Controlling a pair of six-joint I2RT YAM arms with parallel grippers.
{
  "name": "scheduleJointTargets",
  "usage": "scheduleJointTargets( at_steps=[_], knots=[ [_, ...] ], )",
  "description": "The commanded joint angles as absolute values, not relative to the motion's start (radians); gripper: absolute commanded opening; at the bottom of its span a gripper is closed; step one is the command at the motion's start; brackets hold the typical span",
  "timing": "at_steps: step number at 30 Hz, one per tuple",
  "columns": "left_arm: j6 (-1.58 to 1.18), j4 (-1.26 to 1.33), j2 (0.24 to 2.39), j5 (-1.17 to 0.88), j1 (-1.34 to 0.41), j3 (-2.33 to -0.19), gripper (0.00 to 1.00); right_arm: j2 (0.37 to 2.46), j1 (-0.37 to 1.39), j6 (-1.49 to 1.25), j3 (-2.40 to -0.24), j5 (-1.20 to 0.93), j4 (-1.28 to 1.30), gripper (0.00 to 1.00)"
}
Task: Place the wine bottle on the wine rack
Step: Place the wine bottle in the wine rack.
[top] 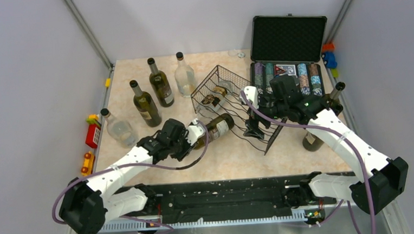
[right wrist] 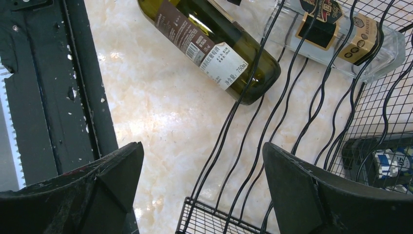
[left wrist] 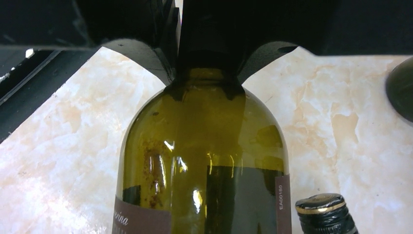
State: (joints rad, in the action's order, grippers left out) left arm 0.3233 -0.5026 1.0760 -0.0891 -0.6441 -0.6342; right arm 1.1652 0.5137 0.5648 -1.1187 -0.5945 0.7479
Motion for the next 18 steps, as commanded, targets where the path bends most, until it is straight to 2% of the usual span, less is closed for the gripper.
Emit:
scheduleJointTargets(
  at_steps=[1, 18],
  knots=[
    [0.253, -0.296, 1.098, -0.157, -0.642, -0.644, 0.00, 1.164, 0.506, 0.572, -1.126, -0.620, 0.740, 0.95],
    [0.014, -0.050, 1.310, -0.189, -0.641, -0.709, 0.00, 1.180, 0.507, 0.587, -1.127, -0.604, 0.744, 0.95]
  ],
)
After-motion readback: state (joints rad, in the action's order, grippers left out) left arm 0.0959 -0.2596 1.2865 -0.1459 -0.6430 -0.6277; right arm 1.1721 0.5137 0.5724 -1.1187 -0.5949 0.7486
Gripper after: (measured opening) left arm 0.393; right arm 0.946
